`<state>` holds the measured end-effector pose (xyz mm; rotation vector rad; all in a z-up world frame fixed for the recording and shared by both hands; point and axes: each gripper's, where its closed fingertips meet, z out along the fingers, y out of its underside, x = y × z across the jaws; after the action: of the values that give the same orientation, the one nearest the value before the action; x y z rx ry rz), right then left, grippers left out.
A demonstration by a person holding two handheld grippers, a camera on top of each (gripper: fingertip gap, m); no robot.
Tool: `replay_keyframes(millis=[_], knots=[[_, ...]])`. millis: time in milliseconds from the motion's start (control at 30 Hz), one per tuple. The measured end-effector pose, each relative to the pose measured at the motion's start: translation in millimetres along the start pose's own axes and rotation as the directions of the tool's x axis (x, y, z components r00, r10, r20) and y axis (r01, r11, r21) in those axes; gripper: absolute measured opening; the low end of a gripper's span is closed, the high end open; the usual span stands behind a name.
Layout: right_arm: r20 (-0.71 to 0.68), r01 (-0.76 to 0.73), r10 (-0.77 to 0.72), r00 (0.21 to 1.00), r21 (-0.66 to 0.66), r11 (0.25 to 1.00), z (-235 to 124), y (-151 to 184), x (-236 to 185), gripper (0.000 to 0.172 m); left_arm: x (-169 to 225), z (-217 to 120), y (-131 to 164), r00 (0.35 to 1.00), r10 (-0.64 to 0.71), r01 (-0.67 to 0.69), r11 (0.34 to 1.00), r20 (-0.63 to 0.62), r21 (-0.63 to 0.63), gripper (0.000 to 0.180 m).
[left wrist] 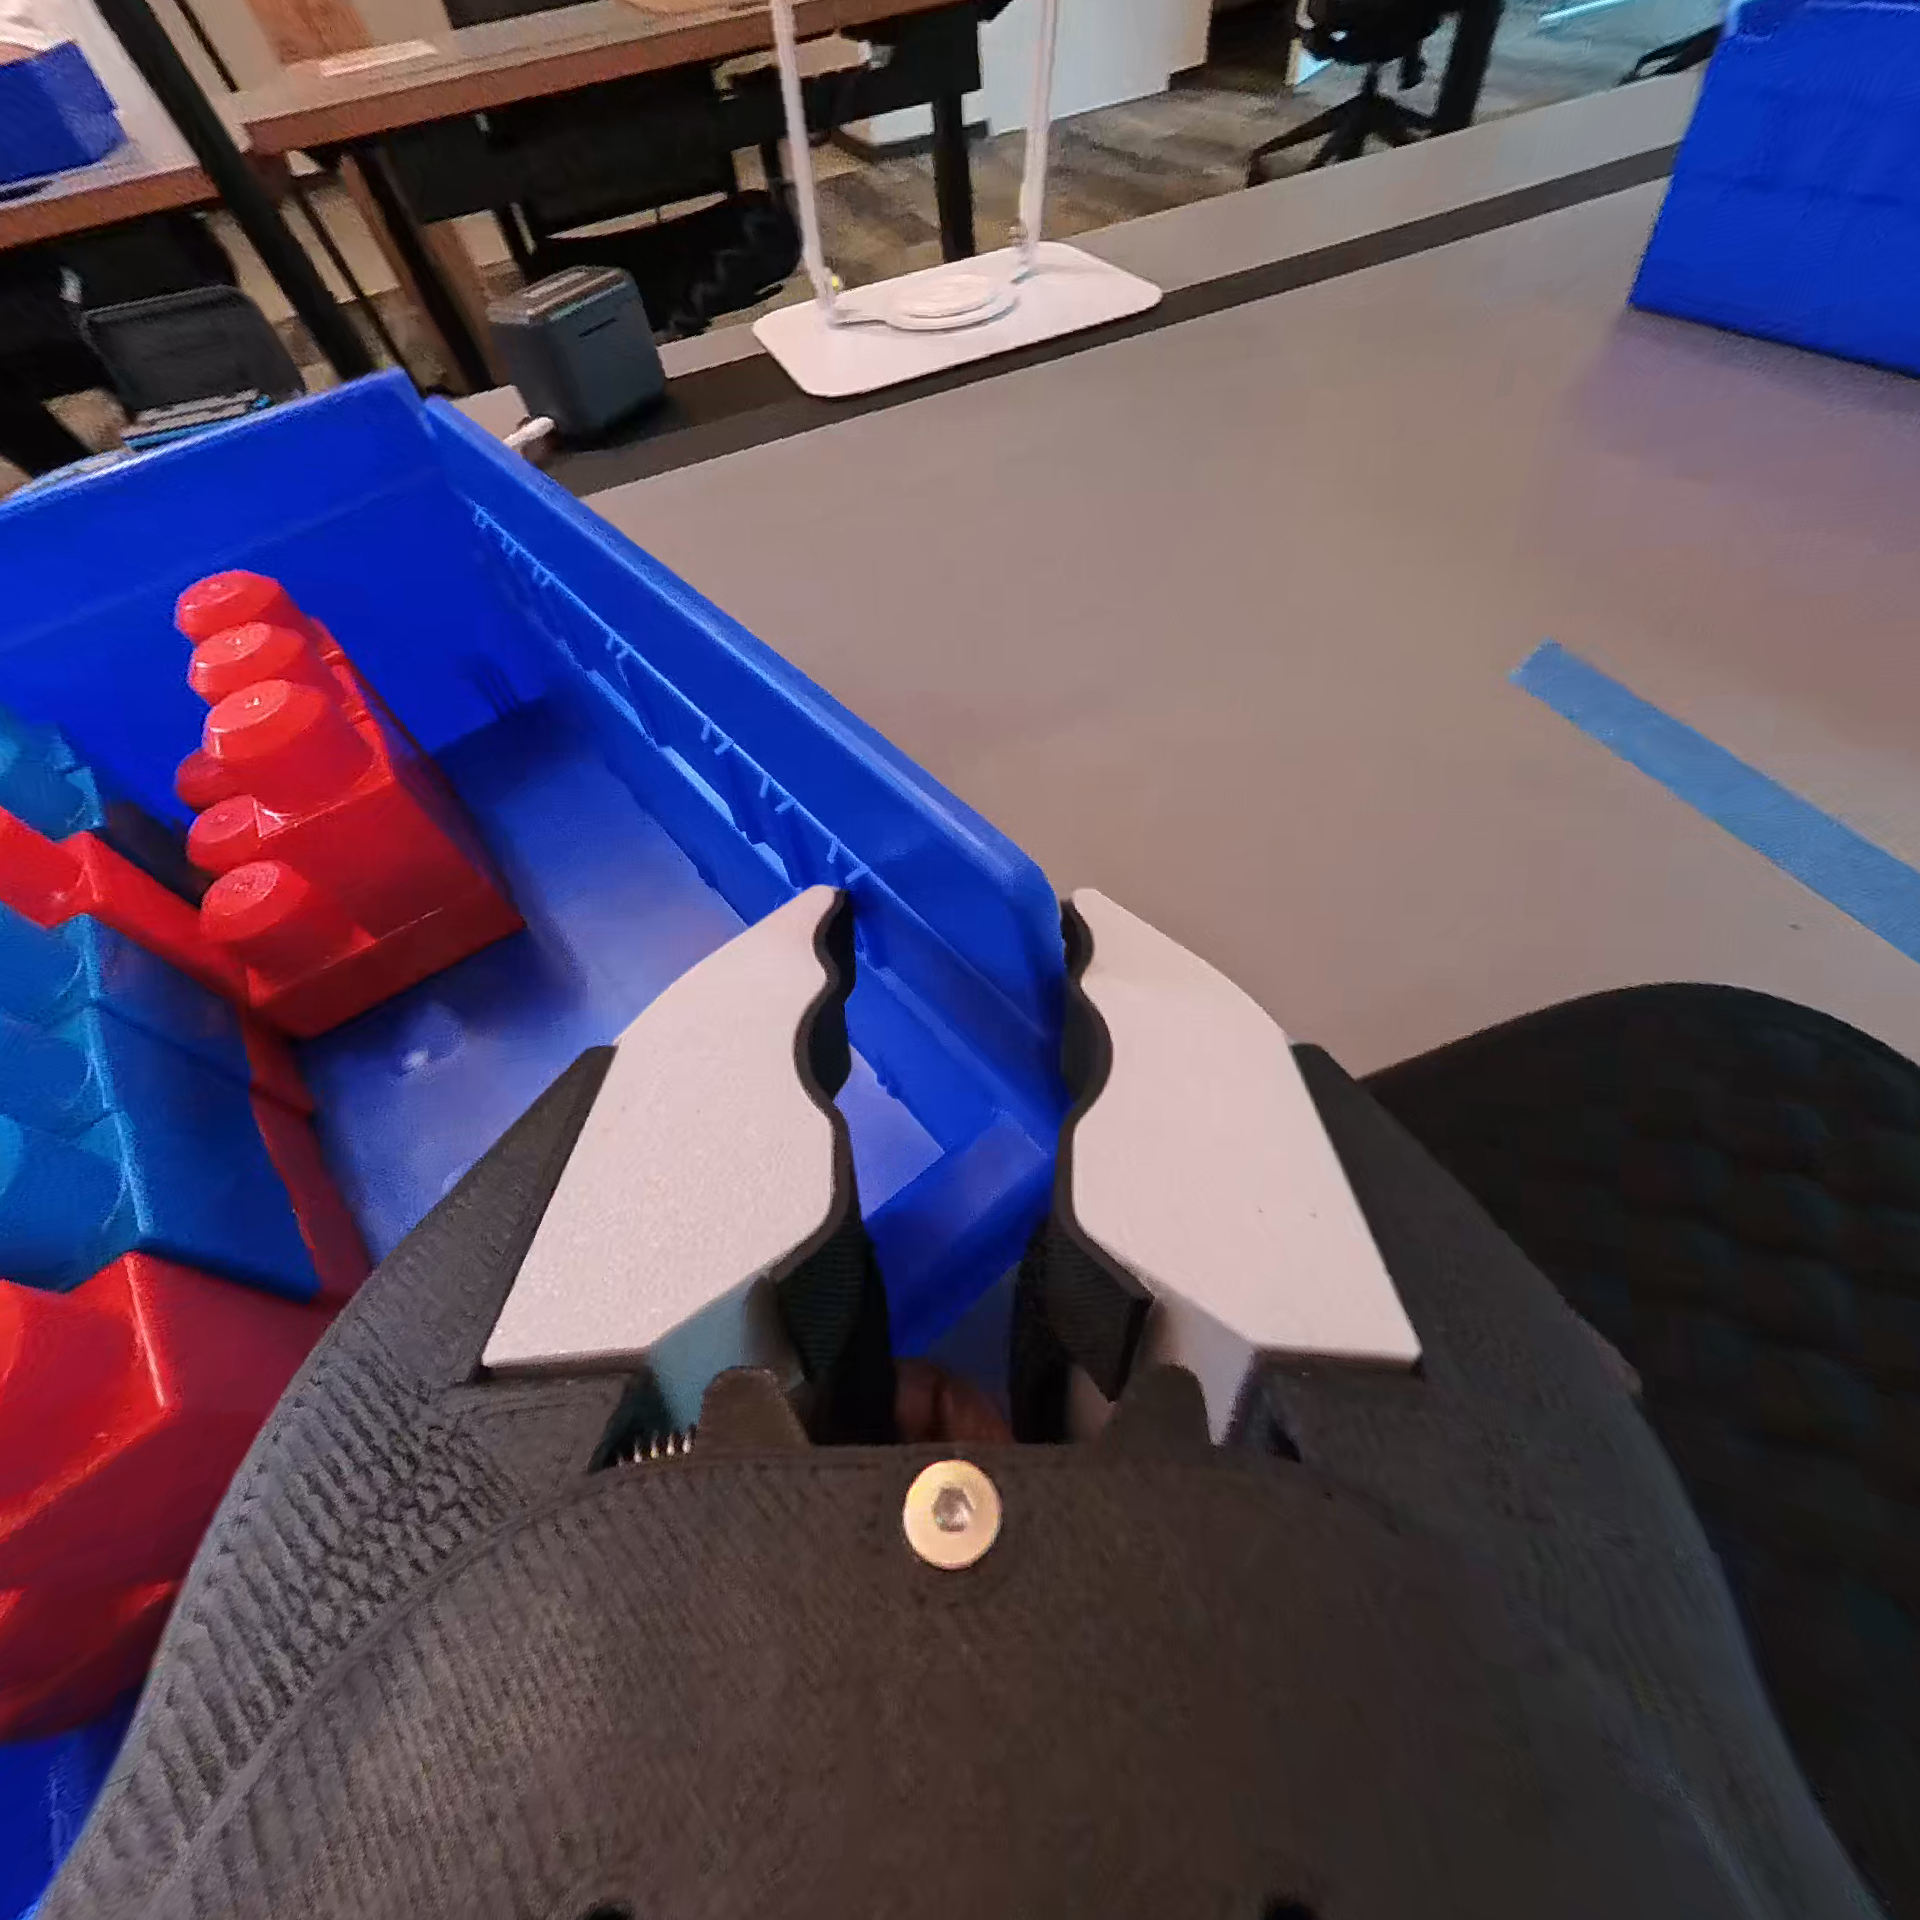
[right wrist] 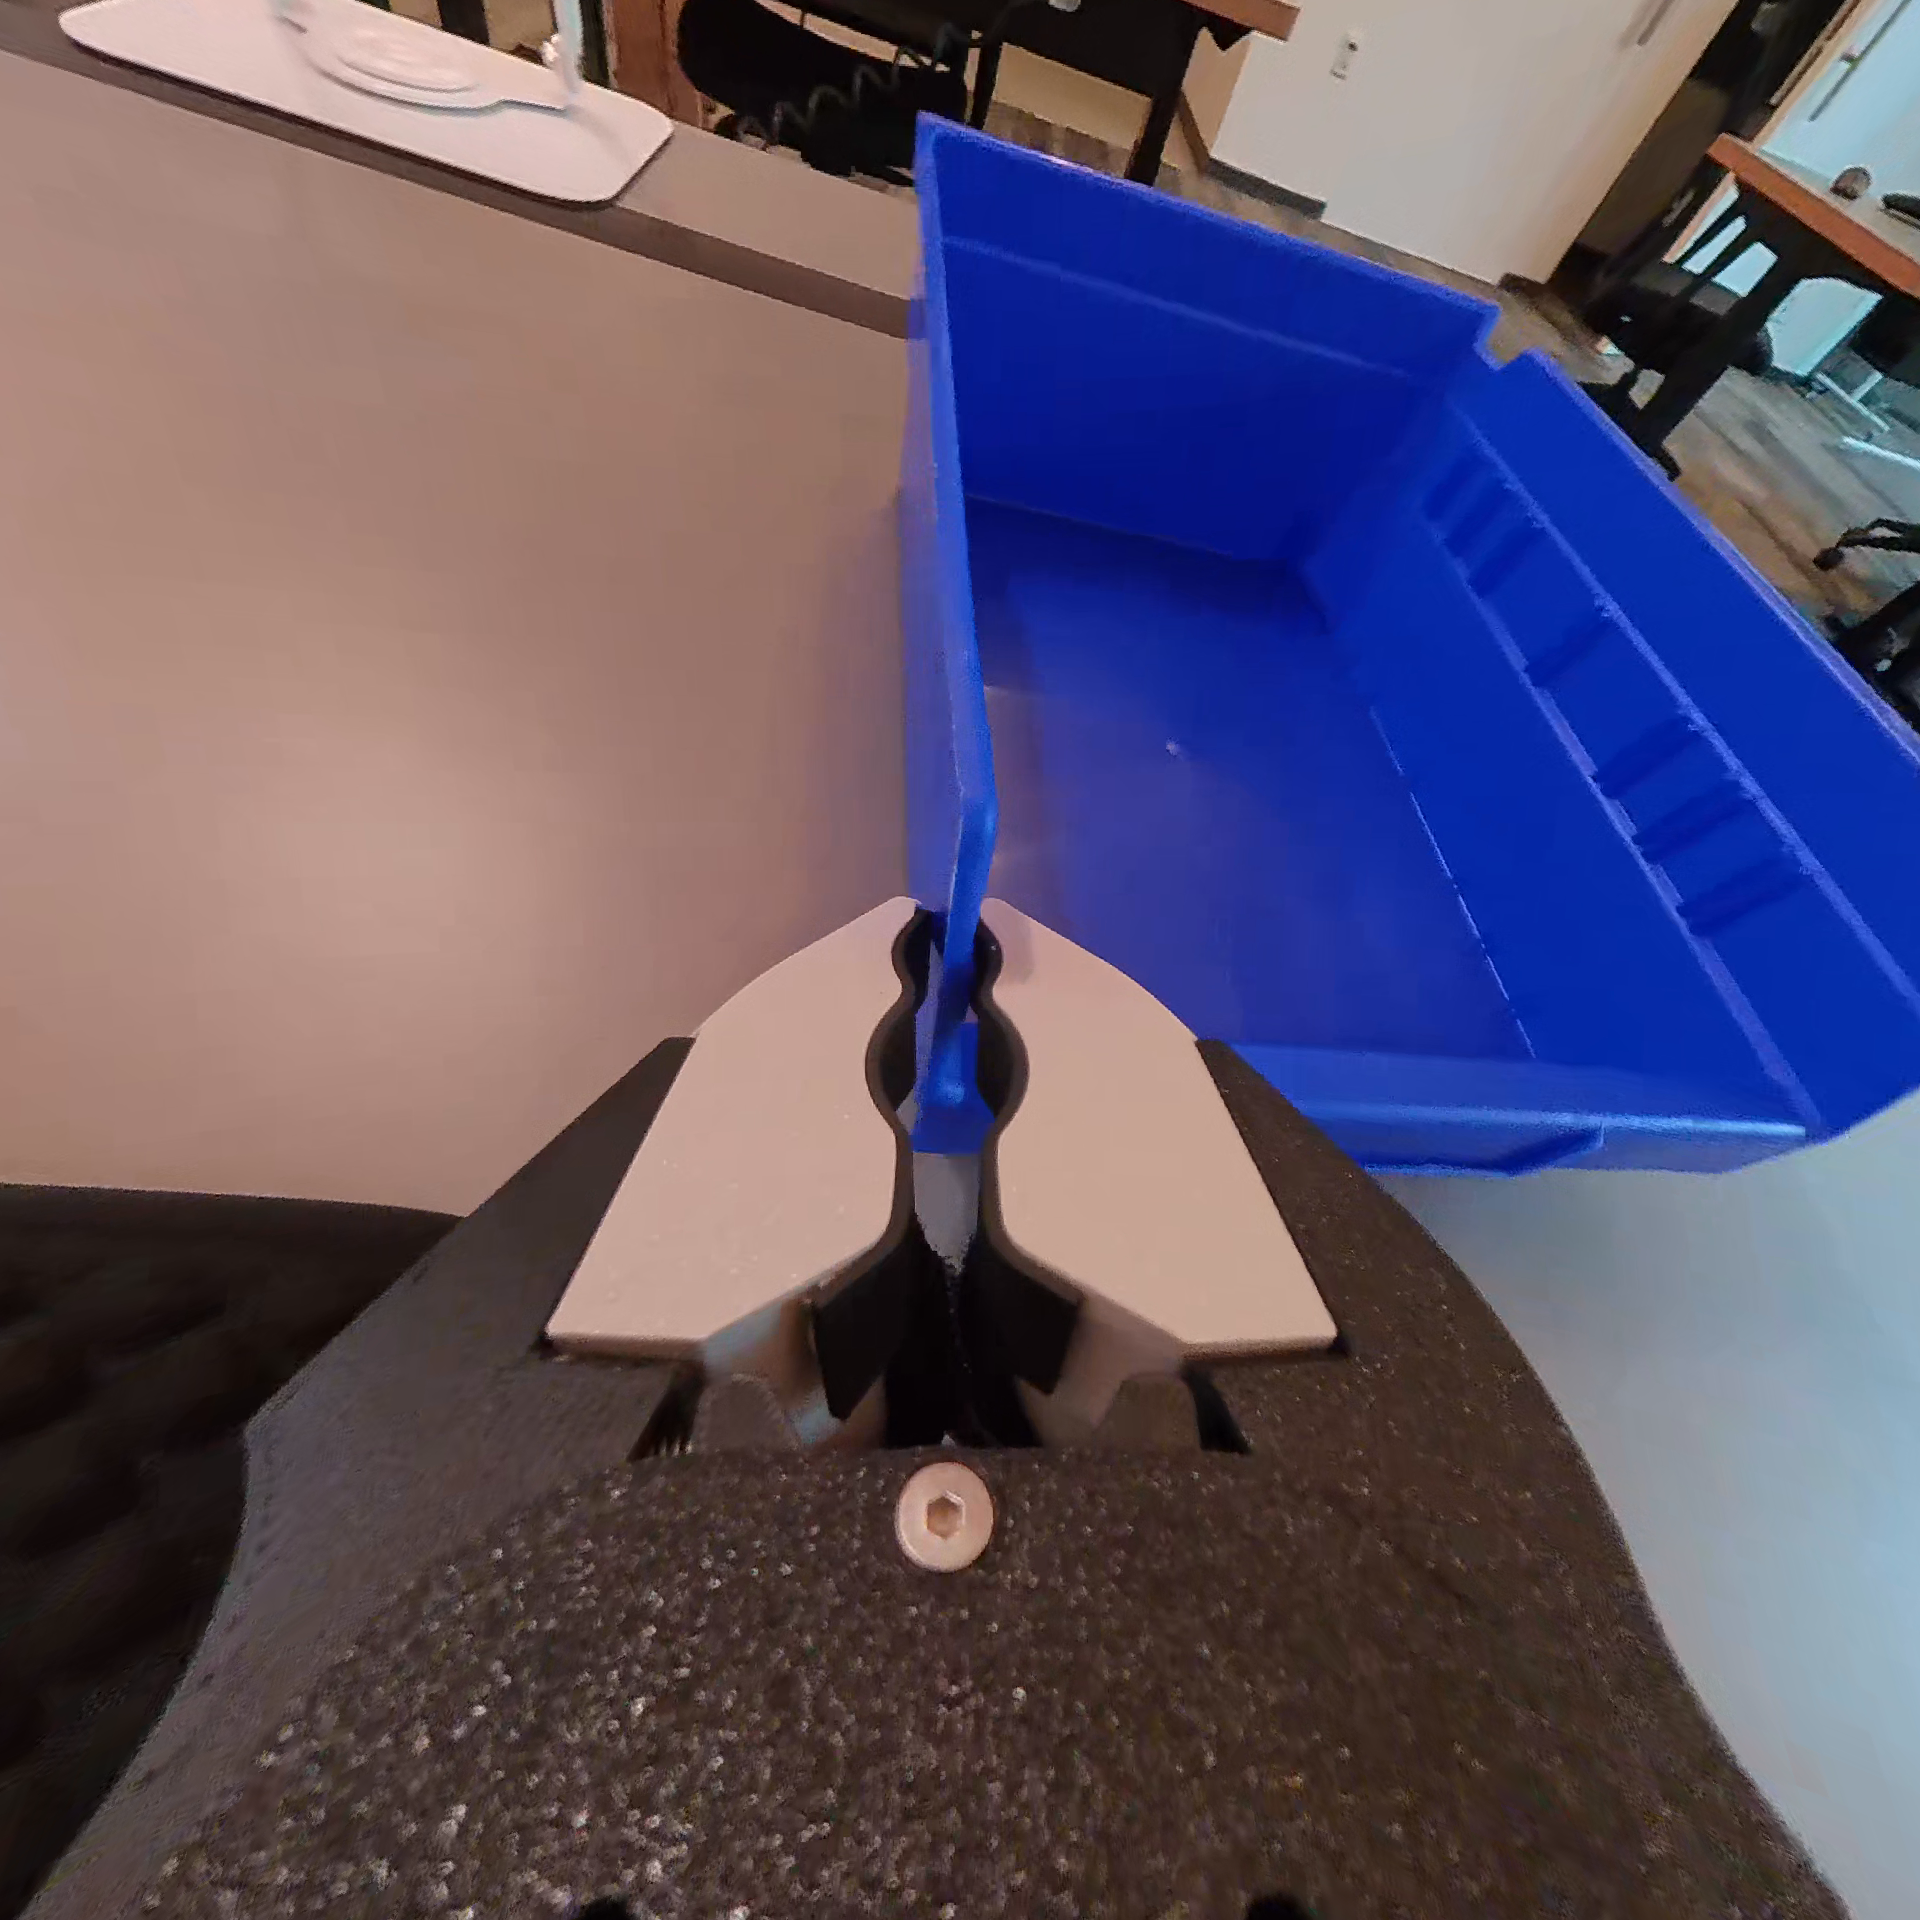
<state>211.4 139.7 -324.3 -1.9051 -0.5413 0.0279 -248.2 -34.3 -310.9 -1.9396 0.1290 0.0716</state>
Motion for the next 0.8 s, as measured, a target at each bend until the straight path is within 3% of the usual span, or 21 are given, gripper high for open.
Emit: replay_keyframes(millis=[267, 400, 500, 667, 800], knots=[[0.036, 0.018, -0.020, 0.999, 0.033, 0.999, -1, -2, -5, 0.008, -6, -12, 5, 0.999, -0.007, 0.008, 1.000, -0.048, 0.013, 0.037], [0.110, -0.017, -0.001, 0.994, 0.161, 0.987, -18, -26, -14, 0.044, 2, -29, -25, 0.987, -0.052, 0.067, 0.993, -0.150, 0.099, 0.059], [0.110, -0.024, -0.004, 0.994, 0.252, 0.967, -35, -46, -11, 0.052, -21, -44, -57, 0.990, -0.021, 0.041, 0.990, -0.141, 0.137, 0.059], [0.147, -0.022, -0.026, 0.989, 0.318, 0.948, -51, -61, -22, 0.052, -108, -26, -63, 0.994, 0.012, 0.004, 0.988, 0.106, -0.153, 0.059], [0.170, -0.025, -0.031, 0.985, 0.317, 0.948, -49, -60, -29, 0.052, -146, 15, -38, 0.990, -0.054, 0.102, 0.918, 0.133, -0.383, 0.059]])
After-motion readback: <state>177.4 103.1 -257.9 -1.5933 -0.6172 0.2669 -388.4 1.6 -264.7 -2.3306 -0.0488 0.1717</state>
